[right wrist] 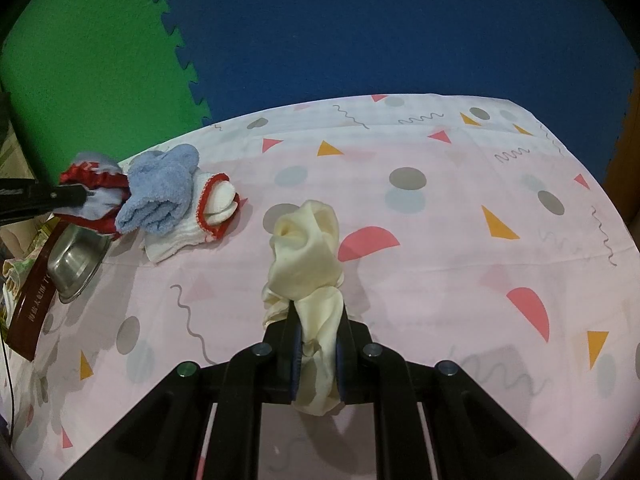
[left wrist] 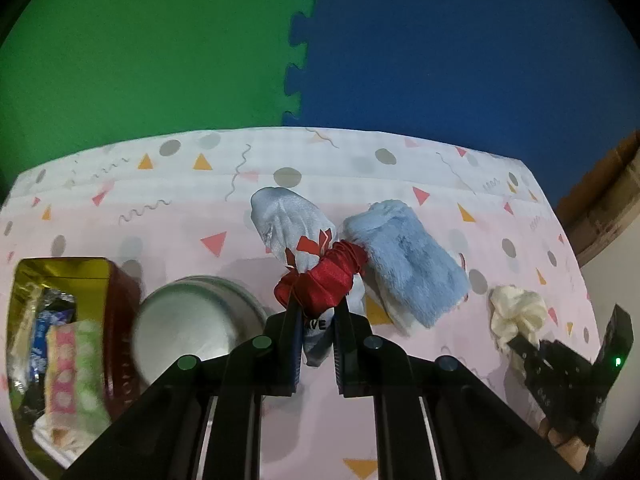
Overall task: Organize soft objects
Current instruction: 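Carry the red scrunchie bundle into the tin and open the left gripper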
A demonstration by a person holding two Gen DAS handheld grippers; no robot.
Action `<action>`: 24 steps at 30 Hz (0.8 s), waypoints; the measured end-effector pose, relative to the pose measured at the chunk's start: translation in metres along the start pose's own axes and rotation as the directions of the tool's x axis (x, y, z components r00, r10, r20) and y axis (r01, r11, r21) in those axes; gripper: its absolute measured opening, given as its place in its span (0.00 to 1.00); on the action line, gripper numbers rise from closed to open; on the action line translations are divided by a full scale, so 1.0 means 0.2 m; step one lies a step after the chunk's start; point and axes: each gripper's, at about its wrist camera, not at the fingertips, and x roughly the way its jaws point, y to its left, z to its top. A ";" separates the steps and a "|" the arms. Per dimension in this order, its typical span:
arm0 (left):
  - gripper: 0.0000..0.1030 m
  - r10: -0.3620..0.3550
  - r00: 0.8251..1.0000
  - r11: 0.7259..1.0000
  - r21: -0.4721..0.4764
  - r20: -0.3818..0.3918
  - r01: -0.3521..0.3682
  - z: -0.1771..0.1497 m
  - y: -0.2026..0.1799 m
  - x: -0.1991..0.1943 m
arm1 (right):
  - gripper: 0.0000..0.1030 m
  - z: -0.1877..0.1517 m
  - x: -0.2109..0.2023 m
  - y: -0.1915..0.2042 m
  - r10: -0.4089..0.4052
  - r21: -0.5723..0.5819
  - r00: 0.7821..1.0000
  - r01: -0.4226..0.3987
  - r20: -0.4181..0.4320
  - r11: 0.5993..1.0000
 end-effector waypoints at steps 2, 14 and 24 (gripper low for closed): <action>0.11 -0.005 1.000 1.000 0.006 0.006 0.005 -0.01 0.00 -0.04 | 0.12 0.00 0.00 0.00 0.000 0.001 1.000 0.000 0.000 1.000; 0.11 0.011 0.999 0.999 0.043 0.036 -0.013 -0.05 0.00 -0.24 | 0.12 0.00 0.00 0.00 0.000 0.002 1.000 0.000 0.000 1.000; 0.11 0.071 0.994 0.997 0.021 0.083 -0.073 -0.04 0.17 -0.45 | 0.12 0.00 0.00 0.00 0.002 0.004 1.000 -0.002 0.000 1.000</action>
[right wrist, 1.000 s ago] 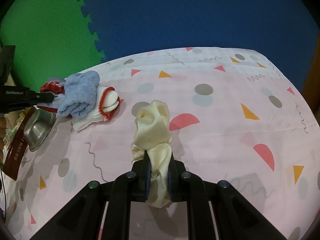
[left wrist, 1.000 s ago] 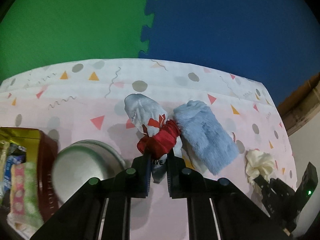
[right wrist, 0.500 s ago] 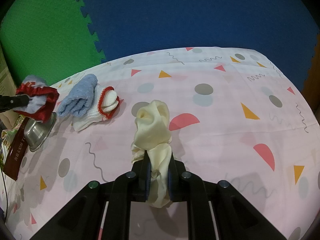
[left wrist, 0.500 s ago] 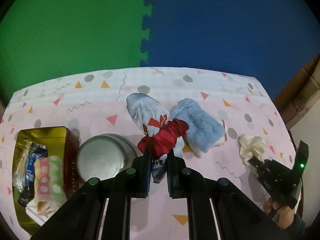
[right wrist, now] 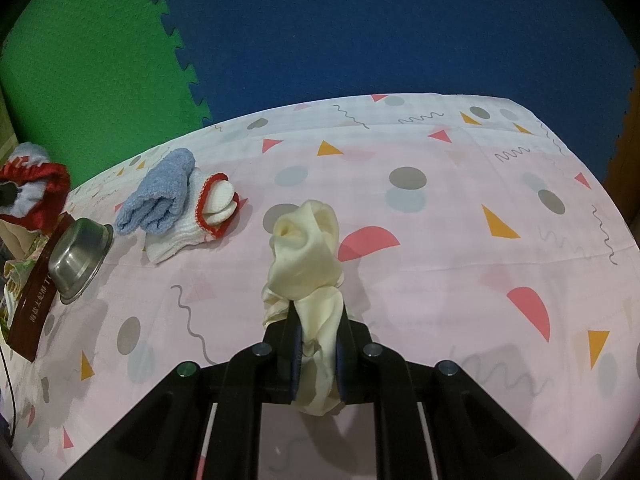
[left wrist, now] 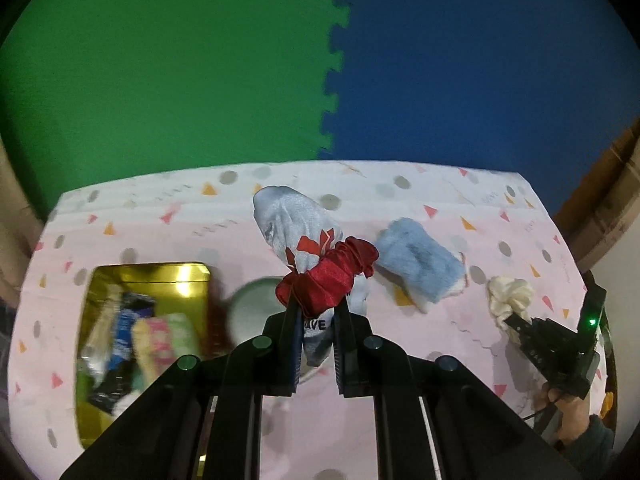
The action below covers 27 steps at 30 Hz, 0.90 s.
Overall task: Organize soft objects
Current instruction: 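Carry the red scrunchie bundle into the tin and open the left gripper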
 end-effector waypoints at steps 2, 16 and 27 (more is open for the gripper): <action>0.11 0.026 1.000 1.000 -0.017 0.014 -0.026 0.01 0.08 -0.04 | 0.12 0.00 0.00 0.00 0.000 0.000 1.000 0.000 0.000 1.000; 0.11 0.149 0.989 0.979 -0.141 -0.020 -0.150 -0.05 0.54 -0.07 | 0.12 0.00 0.00 0.01 -0.004 -0.003 1.000 0.004 0.000 1.000; 0.11 0.169 0.984 0.949 -0.261 -0.055 -0.178 -0.13 0.79 0.05 | 0.12 0.00 0.00 0.01 -0.015 -0.015 1.000 0.015 -0.001 1.000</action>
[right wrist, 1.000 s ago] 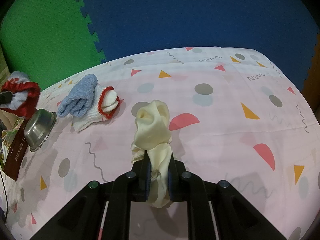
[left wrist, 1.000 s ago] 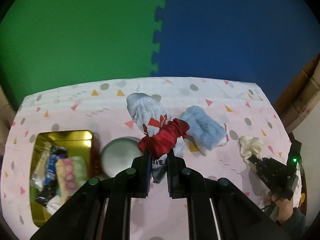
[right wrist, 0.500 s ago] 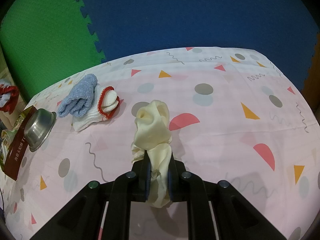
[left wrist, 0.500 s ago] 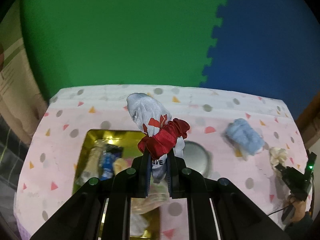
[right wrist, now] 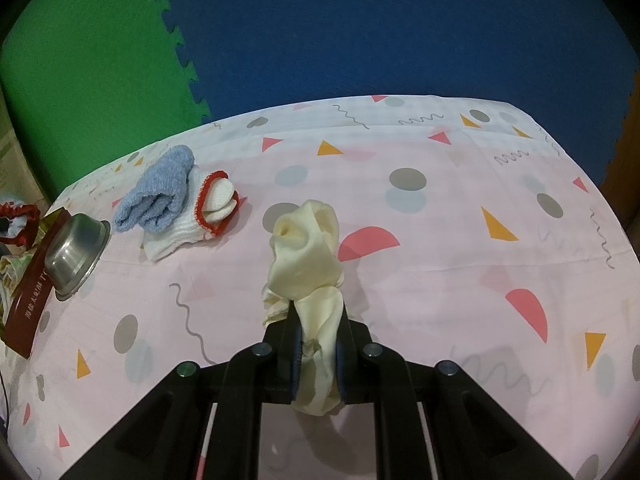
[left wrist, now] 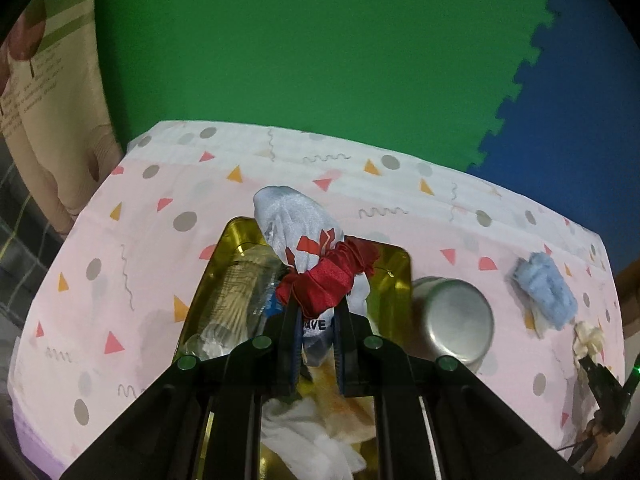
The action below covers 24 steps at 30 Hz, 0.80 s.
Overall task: Organize soft objects
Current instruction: 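Carry the red scrunchie bundle into the tin and open the left gripper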
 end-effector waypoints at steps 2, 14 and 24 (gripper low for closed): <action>0.11 0.008 1.000 1.000 -0.009 -0.004 -0.008 -0.01 0.02 0.03 | 0.12 0.00 0.00 0.00 -0.002 -0.002 1.000 0.002 0.000 1.000; 0.20 0.118 0.992 0.993 0.024 -0.034 -0.117 -0.09 0.09 0.15 | 0.12 0.00 0.00 0.00 -0.007 -0.008 1.000 0.007 -0.001 1.000; 0.42 0.179 0.984 0.980 0.090 0.011 -0.180 -0.12 0.05 0.08 | 0.12 0.00 0.00 0.00 -0.012 -0.011 1.000 0.012 -0.001 1.000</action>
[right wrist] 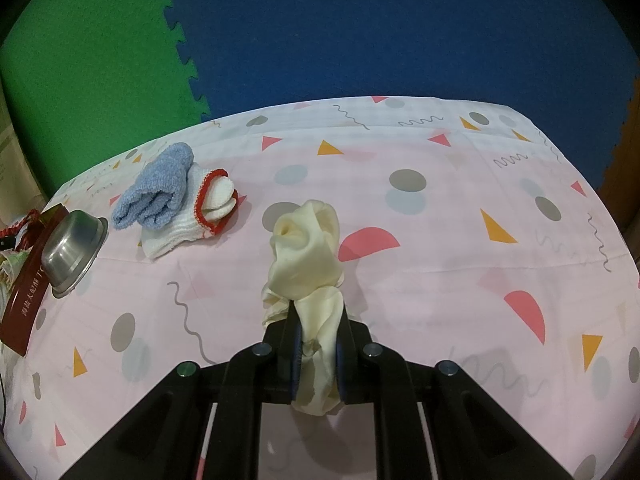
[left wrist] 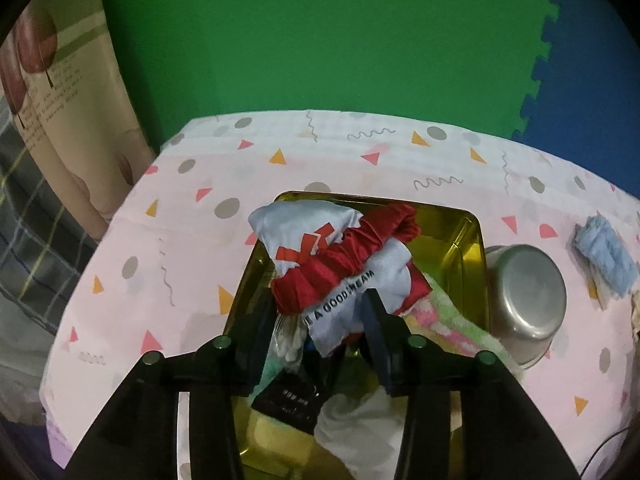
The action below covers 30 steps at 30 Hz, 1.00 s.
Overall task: Organize soft objects
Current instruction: 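Carry the red scrunchie bundle into the tin and open the left gripper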
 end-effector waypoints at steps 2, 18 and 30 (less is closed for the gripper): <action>0.45 0.006 1.000 1.000 0.012 0.012 -0.006 -0.02 -0.01 -0.02 | 0.12 0.00 0.00 0.00 -0.001 0.000 1.000 0.001 0.000 1.000; 0.61 0.043 0.993 0.997 -0.062 0.109 -0.036 -0.25 0.05 -0.25 | 0.12 0.00 0.00 0.00 -0.013 -0.013 1.000 0.013 -0.001 1.000; 0.67 0.124 0.986 0.983 -0.148 0.113 -0.107 -0.43 0.13 -0.26 | 0.12 -0.01 -0.05 0.06 -0.054 -0.029 0.998 0.055 0.024 0.998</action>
